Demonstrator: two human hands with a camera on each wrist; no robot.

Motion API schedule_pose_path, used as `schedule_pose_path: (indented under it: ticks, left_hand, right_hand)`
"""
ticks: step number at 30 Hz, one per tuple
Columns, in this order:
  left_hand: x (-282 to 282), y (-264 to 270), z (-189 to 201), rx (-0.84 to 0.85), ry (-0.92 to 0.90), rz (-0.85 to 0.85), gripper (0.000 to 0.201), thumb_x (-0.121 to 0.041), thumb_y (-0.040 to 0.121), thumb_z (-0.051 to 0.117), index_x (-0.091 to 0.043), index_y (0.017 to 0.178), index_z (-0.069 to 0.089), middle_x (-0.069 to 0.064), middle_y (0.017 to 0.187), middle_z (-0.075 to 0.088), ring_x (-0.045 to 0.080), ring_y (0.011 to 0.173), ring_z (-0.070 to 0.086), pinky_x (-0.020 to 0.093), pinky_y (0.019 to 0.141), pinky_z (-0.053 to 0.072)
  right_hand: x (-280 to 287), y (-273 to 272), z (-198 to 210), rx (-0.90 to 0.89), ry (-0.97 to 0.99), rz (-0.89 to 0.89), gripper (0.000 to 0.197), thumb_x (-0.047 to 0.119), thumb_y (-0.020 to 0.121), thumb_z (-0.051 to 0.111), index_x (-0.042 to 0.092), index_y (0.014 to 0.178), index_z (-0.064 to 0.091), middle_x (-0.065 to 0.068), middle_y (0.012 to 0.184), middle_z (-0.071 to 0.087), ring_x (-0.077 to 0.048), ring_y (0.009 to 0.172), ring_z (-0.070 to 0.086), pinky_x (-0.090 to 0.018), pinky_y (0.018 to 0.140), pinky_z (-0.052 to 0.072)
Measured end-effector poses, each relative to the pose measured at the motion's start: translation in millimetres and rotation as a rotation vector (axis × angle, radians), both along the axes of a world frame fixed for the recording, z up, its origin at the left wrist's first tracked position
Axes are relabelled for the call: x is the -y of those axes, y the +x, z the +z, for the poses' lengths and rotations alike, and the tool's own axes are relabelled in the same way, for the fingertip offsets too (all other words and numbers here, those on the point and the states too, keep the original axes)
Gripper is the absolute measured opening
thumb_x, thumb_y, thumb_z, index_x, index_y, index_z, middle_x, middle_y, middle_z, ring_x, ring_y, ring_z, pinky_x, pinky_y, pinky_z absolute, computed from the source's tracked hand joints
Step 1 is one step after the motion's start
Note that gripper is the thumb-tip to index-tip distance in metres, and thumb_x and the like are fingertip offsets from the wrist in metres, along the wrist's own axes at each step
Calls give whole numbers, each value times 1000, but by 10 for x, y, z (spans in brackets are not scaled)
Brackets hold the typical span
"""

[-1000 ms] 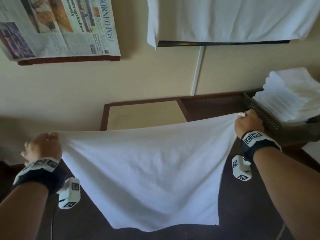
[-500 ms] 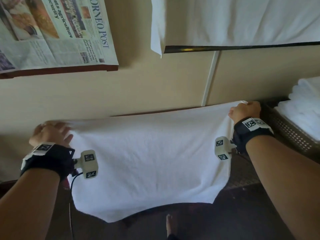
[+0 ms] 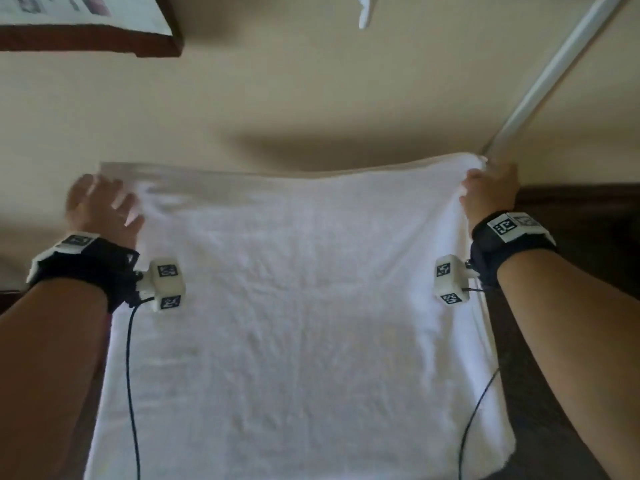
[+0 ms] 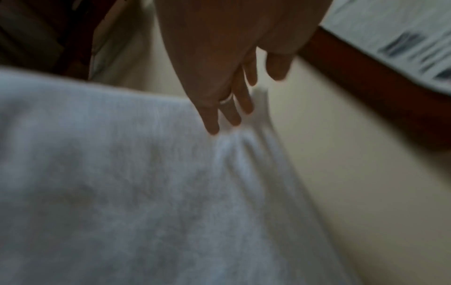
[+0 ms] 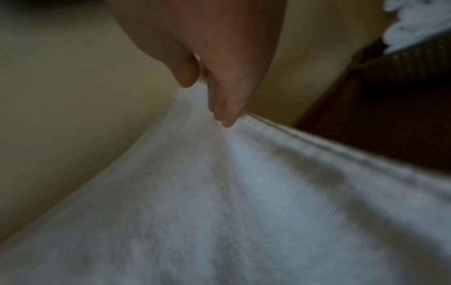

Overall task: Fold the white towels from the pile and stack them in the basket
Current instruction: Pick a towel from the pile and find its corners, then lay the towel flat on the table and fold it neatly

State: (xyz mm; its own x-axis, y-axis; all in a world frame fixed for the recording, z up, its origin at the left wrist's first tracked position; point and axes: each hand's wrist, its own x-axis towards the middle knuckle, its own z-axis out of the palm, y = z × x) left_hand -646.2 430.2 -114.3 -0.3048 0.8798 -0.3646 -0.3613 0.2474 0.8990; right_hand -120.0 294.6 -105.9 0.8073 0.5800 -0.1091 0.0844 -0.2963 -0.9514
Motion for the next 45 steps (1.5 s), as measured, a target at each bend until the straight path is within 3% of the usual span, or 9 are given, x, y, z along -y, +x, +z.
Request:
schedule_pose_path:
  ticks: [2,5,8,12,23,29,34,40,45]
  left_hand:
    - [144,76,-294,-398,-124,-283,73,-53,84,59,-33,151,36,1,151,47,25,132,50,44,110,36]
    - [579,137,-853,-1014,-240,-667,71,-32,92,72,-20,153,39,16,157,40,35,139,43,48,114,34]
    - [817,172,-1193,-1365,-274,-914,74,-48,94,64,-31,157,29,3,169,8,32,154,12,51,122,16]
    - [542,247,-1203,-1426,-281,-905,78,-57,94,59,-35,159,22,-2,170,-3,31,155,1,55,124,12]
    - [-433,442,-1216,-1505,-278,-862,75,-55,95,57,-28,158,25,6,169,6,38,153,11,55,123,16]
    - [405,321,-1219,-1559,-124,-878,66,-48,98,56,-22,154,34,7,166,19,33,149,25,55,118,27]
    - [1324,-7,-1170,-1555,-112,-928,69,-48,96,59,-23,156,35,9,167,19,33,150,26,55,117,31]
    - [2520,-360,-1100,-1568,-110,-1037,73,-57,97,49,-30,160,22,3,169,8,29,153,17,52,119,30]
    - [2907,-511,-1162,-1597,-140,-1090,82,-72,92,39,-39,160,5,0,169,-7,29,155,9,57,118,28]
  right_hand:
    - [150,-260,-230,185,-276,179,54,23,94,57,13,144,37,-5,140,51,-22,123,52,-18,92,38]
    - [548,-572,-837,464,-754,629,64,35,97,53,21,153,26,-12,157,30,-31,140,35,-40,110,36]
    - [739,-539,-1251,577,-975,804,71,53,95,44,39,154,7,-4,164,-9,-30,151,1,-55,115,28]
    - [470,-478,-1241,621,-959,817,73,55,95,42,38,154,3,-4,163,-18,-32,150,-10,-58,116,22]
    - [-292,-203,-1274,649,-955,875,79,61,93,45,39,155,1,-1,163,-21,-25,151,-14,-54,120,11]
    - [378,-431,-1184,784,-1011,884,73,57,96,40,33,155,4,-5,164,-14,-27,151,-7,-52,119,17]
    - [1429,-640,-1097,687,-1075,955,80,49,92,51,33,156,6,-2,164,-10,-25,151,0,-51,117,27]
    - [2667,-1055,-1028,641,-1129,946,81,47,94,50,35,156,-2,0,163,-19,-24,152,-5,-48,117,29]
    - [3036,-1266,-1014,554,-1129,940,85,59,94,47,42,153,-12,-2,159,-31,-30,150,-18,-51,117,24]
